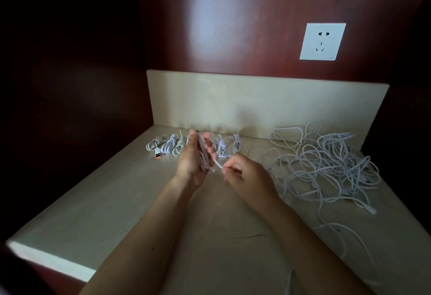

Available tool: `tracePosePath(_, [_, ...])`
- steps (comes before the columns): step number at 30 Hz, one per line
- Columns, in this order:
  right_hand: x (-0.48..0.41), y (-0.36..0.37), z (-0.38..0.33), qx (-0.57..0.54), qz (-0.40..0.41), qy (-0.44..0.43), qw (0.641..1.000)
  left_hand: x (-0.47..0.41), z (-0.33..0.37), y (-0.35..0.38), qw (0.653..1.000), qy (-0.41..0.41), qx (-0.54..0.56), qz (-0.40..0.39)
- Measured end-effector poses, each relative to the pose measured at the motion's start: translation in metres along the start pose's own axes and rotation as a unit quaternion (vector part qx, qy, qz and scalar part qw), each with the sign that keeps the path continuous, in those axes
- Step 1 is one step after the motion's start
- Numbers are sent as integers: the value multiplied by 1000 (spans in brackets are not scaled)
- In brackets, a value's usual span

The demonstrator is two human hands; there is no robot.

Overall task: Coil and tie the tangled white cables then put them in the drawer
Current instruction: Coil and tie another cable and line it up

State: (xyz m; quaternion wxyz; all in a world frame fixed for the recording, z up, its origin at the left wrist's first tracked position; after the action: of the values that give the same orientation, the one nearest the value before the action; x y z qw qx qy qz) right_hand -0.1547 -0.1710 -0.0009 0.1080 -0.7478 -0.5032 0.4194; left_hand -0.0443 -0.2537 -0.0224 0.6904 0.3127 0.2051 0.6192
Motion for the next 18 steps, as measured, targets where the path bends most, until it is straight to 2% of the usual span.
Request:
tracePosePath(3, [3,6,-2,50,-42,-7,998,-4,26,-22,993,84,-19,78])
tracePosePath(5, [4,9,-1,66,-70,-1,995,0,49,-42,973,160,-75,148])
tracePosePath(7, [5,13,0,63,-94,8,994,5,67,-50,935,230,-192,190])
tracePosePath(8, [5,13,-2,42,-99,15,994,6,73,-47,903,262,-282,191])
tracePosePath(10, [2,10,-8,-53,-87,31,994,5,67,-33,841,283,-434,154])
tracePosePath(11, [0,7,-10,-106,-72,39,991,5,58,-24,828,271,-477,119])
tracePosePath(15, [-7,-15,-17,-238,-14,70,969,12,13,9,807,168,-562,-64])
tracePosePath(18, [-9,-25,-8,-272,20,80,959,25,-24,17,829,11,-530,-175])
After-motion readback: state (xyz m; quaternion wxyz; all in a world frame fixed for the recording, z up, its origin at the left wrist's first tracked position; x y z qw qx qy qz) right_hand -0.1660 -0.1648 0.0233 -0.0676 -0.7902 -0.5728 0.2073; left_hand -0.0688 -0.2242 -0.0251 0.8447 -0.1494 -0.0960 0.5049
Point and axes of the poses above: each hand's wrist, its own x-axis away from the middle knuckle, its own y-axis out of the palm, z = x × y, the point moved 10 cm from there along -x, towards the middle knuckle, and after that the axes turned 5 degrees about z, right-handed, at the moved point
